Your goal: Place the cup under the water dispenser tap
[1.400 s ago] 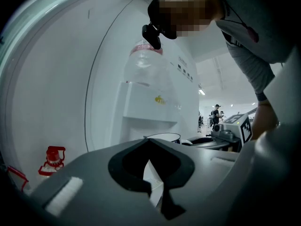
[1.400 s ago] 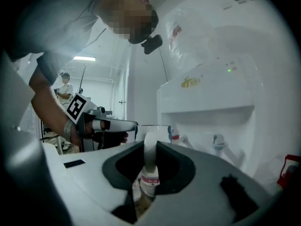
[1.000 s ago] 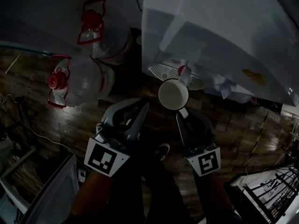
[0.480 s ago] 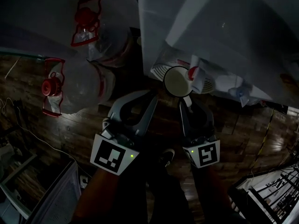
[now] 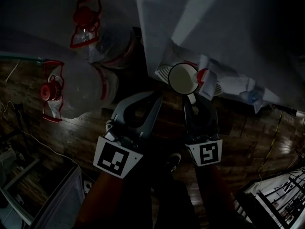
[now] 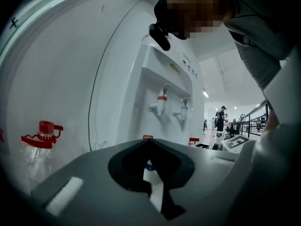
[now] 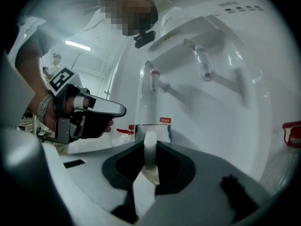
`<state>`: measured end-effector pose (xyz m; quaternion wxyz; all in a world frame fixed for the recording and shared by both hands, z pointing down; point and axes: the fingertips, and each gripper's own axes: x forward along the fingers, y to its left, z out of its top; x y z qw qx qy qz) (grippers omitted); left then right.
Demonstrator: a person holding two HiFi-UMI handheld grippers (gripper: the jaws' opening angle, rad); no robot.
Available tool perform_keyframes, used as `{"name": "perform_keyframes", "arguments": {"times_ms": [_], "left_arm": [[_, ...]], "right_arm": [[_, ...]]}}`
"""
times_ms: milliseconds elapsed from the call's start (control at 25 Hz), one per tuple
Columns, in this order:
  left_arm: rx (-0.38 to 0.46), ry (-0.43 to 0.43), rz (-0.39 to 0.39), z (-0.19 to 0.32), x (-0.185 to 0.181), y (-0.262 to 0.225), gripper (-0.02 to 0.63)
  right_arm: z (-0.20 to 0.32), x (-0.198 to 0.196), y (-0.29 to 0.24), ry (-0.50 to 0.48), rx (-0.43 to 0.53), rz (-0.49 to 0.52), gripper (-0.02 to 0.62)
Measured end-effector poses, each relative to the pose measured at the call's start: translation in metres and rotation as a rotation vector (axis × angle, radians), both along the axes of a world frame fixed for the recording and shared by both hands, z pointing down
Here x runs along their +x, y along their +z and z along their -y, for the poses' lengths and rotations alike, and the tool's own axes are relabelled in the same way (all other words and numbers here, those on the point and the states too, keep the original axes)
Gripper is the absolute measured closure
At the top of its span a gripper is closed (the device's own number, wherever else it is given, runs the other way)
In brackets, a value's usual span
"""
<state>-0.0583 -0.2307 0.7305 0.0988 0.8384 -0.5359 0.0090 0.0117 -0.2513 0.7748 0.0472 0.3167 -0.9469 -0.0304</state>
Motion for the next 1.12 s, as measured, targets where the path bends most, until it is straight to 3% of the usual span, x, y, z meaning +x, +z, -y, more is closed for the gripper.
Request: {"name": "perform_keyframes", "arguments": {"times_ms": [560,1120], "left_arm": [[-0.024,-0.003,-0.004,0.003,0.002,0.009,0.598],[-0.042,-0.011,0.02,-0.003,0.0,0.008,0.598]], "right_arm": [[0.003,-0.001,0.01,0.001,-0.035,0.038,0.526],[0.007,-0.001,0.004,-0.043,-0.064,-0.042,0.417]]}}
